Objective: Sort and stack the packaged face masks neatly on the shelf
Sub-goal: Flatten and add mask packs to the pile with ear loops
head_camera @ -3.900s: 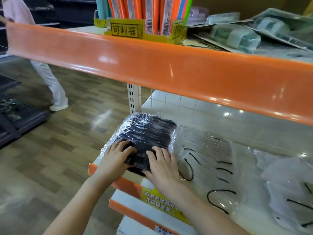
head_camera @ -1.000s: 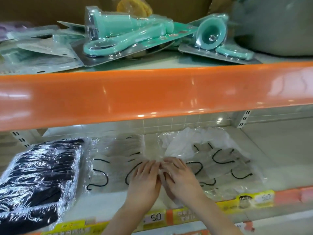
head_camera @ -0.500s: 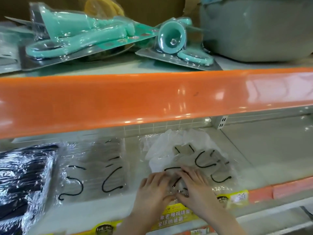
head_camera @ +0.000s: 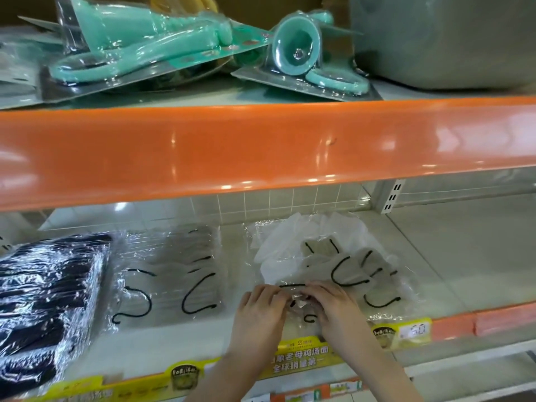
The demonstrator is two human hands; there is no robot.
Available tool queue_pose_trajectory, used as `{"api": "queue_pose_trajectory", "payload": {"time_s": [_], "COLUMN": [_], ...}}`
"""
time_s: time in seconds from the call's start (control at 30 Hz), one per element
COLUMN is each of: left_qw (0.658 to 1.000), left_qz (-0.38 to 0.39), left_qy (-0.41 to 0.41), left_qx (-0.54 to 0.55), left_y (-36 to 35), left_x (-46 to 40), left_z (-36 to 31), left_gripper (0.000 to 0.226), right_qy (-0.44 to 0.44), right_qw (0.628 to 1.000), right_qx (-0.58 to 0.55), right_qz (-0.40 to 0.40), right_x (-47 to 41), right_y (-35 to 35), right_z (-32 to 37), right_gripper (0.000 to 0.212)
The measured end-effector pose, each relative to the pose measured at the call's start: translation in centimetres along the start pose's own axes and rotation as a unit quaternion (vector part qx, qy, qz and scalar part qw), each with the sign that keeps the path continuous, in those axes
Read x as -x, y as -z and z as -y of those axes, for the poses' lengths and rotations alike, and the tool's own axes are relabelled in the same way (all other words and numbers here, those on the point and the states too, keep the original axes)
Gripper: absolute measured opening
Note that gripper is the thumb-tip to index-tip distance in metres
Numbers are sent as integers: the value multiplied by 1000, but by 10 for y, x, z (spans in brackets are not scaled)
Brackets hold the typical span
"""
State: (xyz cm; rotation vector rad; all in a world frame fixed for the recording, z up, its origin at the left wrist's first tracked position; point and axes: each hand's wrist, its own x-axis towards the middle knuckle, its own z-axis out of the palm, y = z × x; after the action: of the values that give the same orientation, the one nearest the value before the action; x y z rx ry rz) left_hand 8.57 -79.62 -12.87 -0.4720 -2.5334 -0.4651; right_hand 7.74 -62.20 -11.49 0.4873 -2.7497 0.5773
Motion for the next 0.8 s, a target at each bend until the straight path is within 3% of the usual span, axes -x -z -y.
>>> {"api": "queue_pose_trajectory", "payload": {"time_s": [0.17,0.3,0.37,0.5,0.6,0.73,0.8], "left_qw": [996,990,990,996,996,992,991], "left_qz": [-48,-123,-138,-84,-37,-59,-62], "left_qy": [32,31,17,-26,-56,-36,-10], "left_qx": [67,63,30,-27,-62,-105,-120], "left_y": [16,35,44,65,76,84,90], "left_x": [-9,-14,-15,-15,-8,7,18], "left_z": [-2,7,14,20,26,49,65], "left_gripper": [15,14,1,43,44,17,28], "right_qy": [-35,-56,-42,-8,30,101,130], "right_qw": [995,989,988,983,985,986,985], "right_qx": [48,38,24,-5,-12,-47,-59], "right_qz": [-76,-129,-150,-181,-171,-125,-98], "right_x": [-1,-3,-7,-19,-27,-33,-36], "right_y": [13,21,23,22,15,-9,-23], "right_z": [-10,-16,-11,16,46,91,110], "right_gripper": [35,6,13,18,20,27,24]}}
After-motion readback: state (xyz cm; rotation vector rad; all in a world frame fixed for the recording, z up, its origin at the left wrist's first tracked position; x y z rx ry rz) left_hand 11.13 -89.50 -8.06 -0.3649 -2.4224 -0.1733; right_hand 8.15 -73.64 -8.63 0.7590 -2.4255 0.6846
